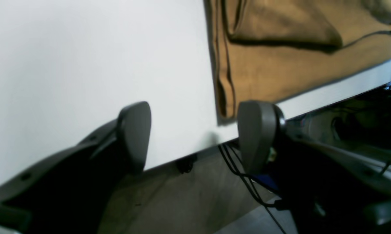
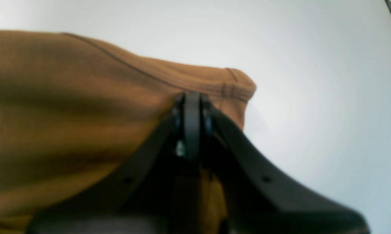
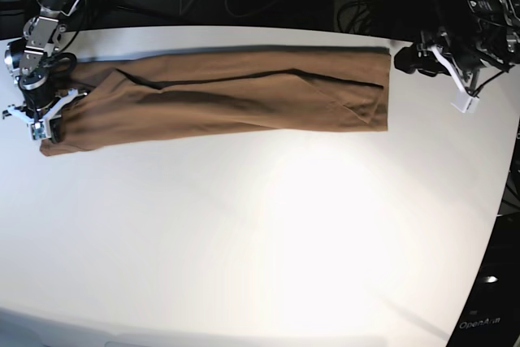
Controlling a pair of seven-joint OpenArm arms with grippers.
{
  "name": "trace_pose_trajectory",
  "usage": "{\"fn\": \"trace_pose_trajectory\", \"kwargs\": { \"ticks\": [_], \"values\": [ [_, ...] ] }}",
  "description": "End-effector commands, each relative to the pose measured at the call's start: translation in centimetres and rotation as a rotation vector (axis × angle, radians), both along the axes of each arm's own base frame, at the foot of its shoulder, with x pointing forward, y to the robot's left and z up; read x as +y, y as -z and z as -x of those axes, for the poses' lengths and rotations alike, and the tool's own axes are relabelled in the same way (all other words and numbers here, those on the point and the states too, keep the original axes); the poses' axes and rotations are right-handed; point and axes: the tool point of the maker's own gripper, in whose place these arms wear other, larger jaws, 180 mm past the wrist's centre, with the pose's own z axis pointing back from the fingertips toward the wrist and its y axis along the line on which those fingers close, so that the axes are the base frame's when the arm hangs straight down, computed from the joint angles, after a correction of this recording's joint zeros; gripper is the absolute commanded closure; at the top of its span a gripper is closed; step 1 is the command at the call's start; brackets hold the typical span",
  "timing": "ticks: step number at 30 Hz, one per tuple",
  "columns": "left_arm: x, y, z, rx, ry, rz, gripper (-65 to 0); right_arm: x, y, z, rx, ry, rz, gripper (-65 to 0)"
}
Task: Fold the T-shirt properly
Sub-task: 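Lower the open left gripper back onto the strip end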
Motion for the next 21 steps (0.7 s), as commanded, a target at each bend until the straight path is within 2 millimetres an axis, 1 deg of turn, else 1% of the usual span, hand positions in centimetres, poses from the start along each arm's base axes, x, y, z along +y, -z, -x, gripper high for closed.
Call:
{"fn": "trace_pose_trajectory", "kwargs": {
  "ticks": [1, 4, 7, 11, 15, 19, 21],
  "values": [
    [0.6, -0.1, -0.3, 0.007, 0.007, -0.026, -41.1, 1.3, 4.8, 4.3, 0.280, -0.048, 0.010, -0.4],
    [-0.3, 0.6, -0.8, 0.019, 0.005, -0.002, -41.1, 1.3, 4.8, 4.3, 0.282, -0.048, 0.010, -0.4],
    [-1.8, 1.8, -1.2, 0.057, 0.051, 0.018, -41.1, 1.3, 4.8, 4.3, 0.282, -0.048, 0.010, -0.4],
    [-2.8, 3.1, -0.8, 0.112, 0.081, 0.036, -41.0, 1.3, 4.8, 4.3, 0.282, -0.048, 0.010, -0.4],
    [-3.1, 3.7, -0.6, 0.136, 0.075, 0.057, -41.0, 1.3, 4.7, 4.3, 0.280, -0.048, 0.011, -0.4],
    [-3.0, 4.6, 0.2, 0.177, 0.061, 0.074, -41.0, 1.3, 4.7, 4.3, 0.279, -0.048, 0.012, -0.4],
    [-2.6, 5.0, 0.0, 0.194, 0.062, 0.055, -41.0, 1.3, 4.6, 4.2, 0.278, -0.048, 0.013, -0.4]
  ]
}}
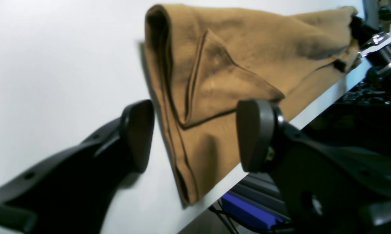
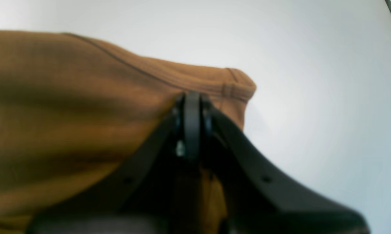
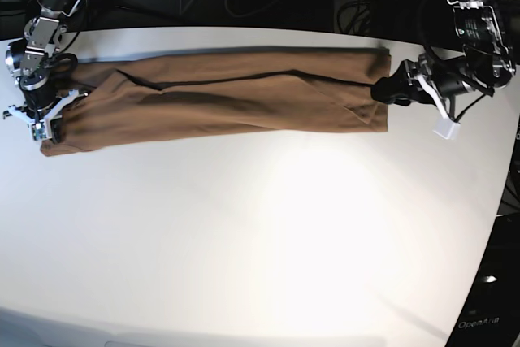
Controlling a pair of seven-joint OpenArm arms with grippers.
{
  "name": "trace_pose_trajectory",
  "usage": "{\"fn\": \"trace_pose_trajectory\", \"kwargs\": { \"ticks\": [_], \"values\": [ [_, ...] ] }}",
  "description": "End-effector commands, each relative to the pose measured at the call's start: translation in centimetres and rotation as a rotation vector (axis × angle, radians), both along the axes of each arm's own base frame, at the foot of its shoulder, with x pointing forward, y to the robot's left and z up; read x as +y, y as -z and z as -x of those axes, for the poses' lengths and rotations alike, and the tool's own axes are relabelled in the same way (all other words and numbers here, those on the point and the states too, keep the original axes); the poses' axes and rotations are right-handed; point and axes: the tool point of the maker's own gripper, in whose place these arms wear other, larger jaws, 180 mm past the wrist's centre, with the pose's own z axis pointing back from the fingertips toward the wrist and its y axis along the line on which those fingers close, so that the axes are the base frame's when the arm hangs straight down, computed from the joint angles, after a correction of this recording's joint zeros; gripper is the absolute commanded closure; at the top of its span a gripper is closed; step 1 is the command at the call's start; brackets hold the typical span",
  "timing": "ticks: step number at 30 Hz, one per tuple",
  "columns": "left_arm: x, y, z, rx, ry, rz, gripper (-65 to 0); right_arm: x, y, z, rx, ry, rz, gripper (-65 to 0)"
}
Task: Fold the T-shirt properly
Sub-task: 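Lower the open left gripper back onto the strip end, then close the left gripper on the strip end while right holds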
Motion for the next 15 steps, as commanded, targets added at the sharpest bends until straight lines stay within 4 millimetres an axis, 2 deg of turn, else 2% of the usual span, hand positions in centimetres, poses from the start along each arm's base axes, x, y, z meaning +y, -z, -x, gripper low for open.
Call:
{"fn": "trace_pose_trajectory", "kwargs": {
  "ticks": [1, 4, 7, 15],
  "values": [
    [1.6, 3.5, 4.5, 0.229, 0.094, -0.164, -41.0, 1.2, 4.6, 4.3, 0.274, -0.050, 0.013, -0.4],
    [1.7, 4.3, 4.6, 0.264, 0.103, -0.191, -41.0, 1.2, 4.6, 4.2, 0.274, -0.050, 0.012, -0.4],
    [1.6, 5.4, 5.5, 0.317, 0.118, -0.213, -41.0, 1.2, 4.5, 4.2, 0.272, -0.050, 0.012, -0.4],
    [2.1, 7.1, 7.3, 0.419, 0.287, -0.377, -41.0, 1.3, 4.5, 4.0, 0.268, -0.050, 0.012, -0.3]
  ]
}}
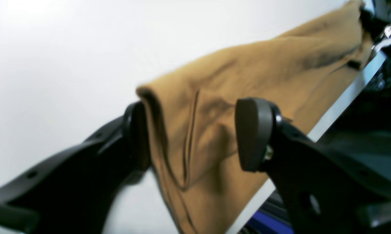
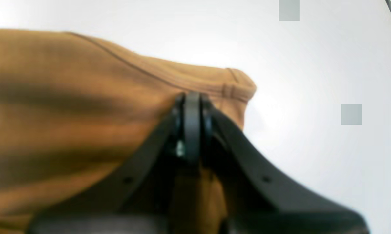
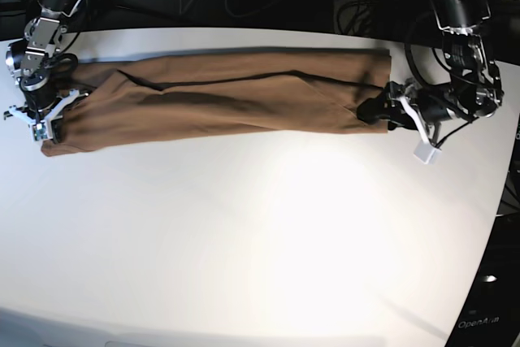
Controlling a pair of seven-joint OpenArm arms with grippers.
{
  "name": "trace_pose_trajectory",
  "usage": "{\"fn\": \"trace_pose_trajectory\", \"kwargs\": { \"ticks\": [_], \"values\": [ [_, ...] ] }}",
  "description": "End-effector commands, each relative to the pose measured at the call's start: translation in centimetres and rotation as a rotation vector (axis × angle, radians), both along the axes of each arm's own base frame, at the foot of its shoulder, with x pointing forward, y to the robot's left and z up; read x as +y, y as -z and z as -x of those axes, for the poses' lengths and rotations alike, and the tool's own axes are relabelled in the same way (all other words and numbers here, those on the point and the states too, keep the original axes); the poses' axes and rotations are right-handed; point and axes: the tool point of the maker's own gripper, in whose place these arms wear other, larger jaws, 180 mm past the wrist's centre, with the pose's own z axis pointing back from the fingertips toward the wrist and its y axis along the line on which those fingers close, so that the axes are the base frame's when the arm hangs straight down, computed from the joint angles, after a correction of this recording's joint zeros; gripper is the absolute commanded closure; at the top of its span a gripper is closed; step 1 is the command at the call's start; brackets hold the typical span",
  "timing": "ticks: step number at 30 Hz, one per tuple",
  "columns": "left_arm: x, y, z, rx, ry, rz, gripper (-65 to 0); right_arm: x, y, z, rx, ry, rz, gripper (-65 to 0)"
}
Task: Fold the T-shirt properly
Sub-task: 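Close the left gripper on the strip end while right holds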
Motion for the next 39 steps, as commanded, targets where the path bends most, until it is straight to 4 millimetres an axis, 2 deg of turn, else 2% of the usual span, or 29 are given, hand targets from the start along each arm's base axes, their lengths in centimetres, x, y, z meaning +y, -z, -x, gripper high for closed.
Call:
{"fn": "trace_pose_trajectory", "kwargs": {
  "ticks": [1, 6, 17, 21, 26, 33, 39],
  "values": [
    [4.3, 5.8, 10.4, 0.443, 0.176, -0.346, -41.0, 1.2, 4.4, 4.0, 0.264, -0.047, 0.010, -0.3],
    [6.5, 6.1, 11.5, 0.494, 0.213, -0.464, -41.0, 1.2, 4.4, 4.0, 0.264, -0.045, 0.010, -0.3],
    [13.5, 5.3, 14.9, 0.668, 0.344, -0.840, -41.0, 1.2, 4.4, 3.9, 0.262, -0.045, 0.010, -0.3],
    [13.6, 5.3, 14.7, 0.677, 0.468, -0.934, -41.0, 1.2, 4.4, 3.9, 0.262, -0.045, 0.010, -0.3],
    [14.3, 4.9, 14.6, 0.680, 0.513, -0.978, -41.0, 1.7, 4.6, 3.9, 0.262, -0.046, 0.000, -0.3],
    [18.5, 3.1, 15.3, 0.733, 0.527, -1.104, -41.0, 1.7, 4.5, 3.8, 0.261, -0.046, 0.000, -0.3],
    [20.7, 2.2, 16.9, 0.777, 0.537, -1.143, -41.0, 1.8, 4.5, 3.8, 0.256, -0.047, -0.003, -0.3]
  ]
}}
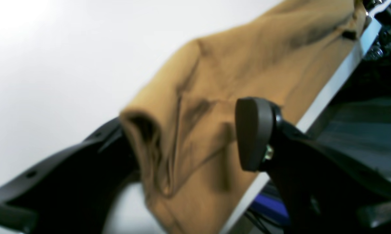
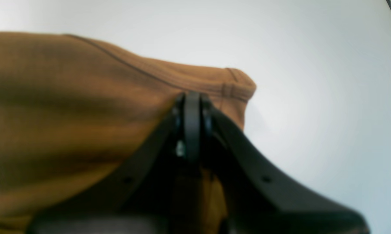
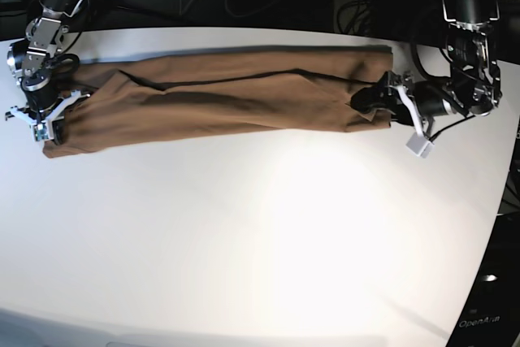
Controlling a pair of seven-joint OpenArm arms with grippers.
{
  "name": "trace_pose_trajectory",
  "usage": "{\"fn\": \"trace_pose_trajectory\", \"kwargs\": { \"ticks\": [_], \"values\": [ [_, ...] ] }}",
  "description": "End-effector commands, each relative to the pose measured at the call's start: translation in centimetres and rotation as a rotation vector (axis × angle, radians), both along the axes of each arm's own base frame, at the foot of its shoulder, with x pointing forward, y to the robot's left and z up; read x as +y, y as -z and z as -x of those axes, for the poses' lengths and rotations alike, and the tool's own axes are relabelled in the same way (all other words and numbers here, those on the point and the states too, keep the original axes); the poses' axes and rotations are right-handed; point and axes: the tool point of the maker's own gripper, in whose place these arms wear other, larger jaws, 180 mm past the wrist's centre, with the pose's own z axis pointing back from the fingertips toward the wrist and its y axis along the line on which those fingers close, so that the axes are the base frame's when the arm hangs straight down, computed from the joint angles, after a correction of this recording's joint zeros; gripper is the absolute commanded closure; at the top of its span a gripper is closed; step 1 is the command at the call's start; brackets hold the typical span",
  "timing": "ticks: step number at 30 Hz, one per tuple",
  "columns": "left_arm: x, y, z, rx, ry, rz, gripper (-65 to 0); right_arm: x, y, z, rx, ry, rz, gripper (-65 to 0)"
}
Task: Fold the T-shirt properly
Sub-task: 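Close the left gripper on the strip end while right holds, then lift the strip end with the left gripper and fold it over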
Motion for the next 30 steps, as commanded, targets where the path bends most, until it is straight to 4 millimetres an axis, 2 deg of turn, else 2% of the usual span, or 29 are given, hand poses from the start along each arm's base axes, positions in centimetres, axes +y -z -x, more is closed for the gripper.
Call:
{"fn": "trace_pose_trajectory", "kwargs": {
  "ticks": [1, 5, 8, 12, 19, 22, 26, 30],
  "values": [
    [21.5, 1.8, 15.4, 0.728, 0.442, -1.189, -41.0, 1.4, 4.6, 4.0, 0.272, -0.044, 0.010, -0.3],
    [23.2, 0.9, 16.2, 0.753, 0.442, -1.217, -41.0, 1.4, 4.6, 4.0, 0.272, -0.044, 0.010, -0.3],
    [23.7, 0.6, 16.3, 0.757, 0.446, -1.234, -41.0, 1.4, 4.6, 4.0, 0.270, -0.045, 0.009, -0.3],
    [23.8, 0.5, 16.2, 0.757, 0.453, -1.239, -41.0, 1.4, 4.3, 3.4, 0.260, -0.044, 0.010, -0.3],
    [22.4, 1.2, 15.1, 0.722, 0.625, -1.285, -41.0, 1.3, 4.2, 3.1, 0.255, -0.043, 0.011, -0.3],
    [22.7, 1.0, 15.1, 0.725, 0.629, -1.297, -41.0, 1.3, 4.2, 3.1, 0.255, -0.043, 0.012, -0.3],
    [24.5, -0.4, 14.7, 0.744, 0.654, -1.394, -41.0, 1.3, 4.2, 3.1, 0.255, -0.043, 0.012, -0.3],
    [24.9, -0.9, 14.3, 0.746, 0.692, -1.447, -40.8, 1.3, 4.2, 3.1, 0.255, -0.043, 0.011, -0.3]
  ]
}}
